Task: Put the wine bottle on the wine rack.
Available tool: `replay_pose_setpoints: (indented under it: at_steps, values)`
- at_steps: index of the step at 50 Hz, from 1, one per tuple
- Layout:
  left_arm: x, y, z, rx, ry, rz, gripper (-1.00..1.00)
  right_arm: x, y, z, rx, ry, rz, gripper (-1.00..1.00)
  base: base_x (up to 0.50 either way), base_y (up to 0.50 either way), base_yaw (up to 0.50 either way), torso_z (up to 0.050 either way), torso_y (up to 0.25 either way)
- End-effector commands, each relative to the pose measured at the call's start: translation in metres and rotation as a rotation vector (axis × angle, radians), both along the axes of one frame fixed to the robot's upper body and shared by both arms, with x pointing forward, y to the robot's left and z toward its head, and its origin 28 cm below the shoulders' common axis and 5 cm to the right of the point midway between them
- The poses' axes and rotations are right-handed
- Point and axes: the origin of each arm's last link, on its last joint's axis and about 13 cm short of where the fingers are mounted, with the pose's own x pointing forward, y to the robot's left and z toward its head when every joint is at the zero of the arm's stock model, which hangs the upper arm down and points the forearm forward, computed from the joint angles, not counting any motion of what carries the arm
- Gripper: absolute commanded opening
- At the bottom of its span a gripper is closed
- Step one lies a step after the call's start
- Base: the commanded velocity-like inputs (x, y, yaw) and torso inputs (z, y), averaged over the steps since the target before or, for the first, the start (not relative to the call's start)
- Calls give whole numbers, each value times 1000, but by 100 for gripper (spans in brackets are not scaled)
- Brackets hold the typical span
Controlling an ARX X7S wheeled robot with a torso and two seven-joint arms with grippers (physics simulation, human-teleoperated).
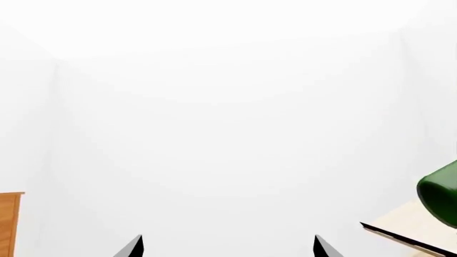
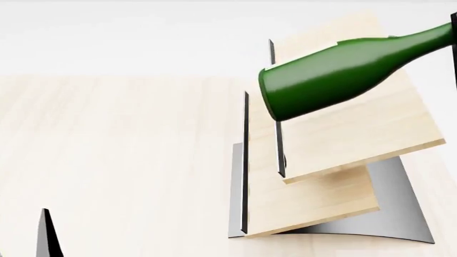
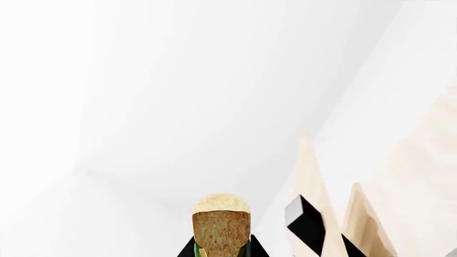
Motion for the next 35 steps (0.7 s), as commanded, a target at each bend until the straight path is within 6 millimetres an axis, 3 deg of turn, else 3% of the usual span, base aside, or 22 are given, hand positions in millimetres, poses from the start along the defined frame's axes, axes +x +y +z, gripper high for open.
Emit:
replay_pose_setpoints:
  at_steps: [1,35]
  values:
    - [0,0,0,1,1,-2,100,-1,-3,5,7,-48,-10,-100,0,0,0,0,10]
    - [1,-1,-2,4,6,-4,100,1,-1,-3,-30,-33,-25,-100,0,0,0,0,1]
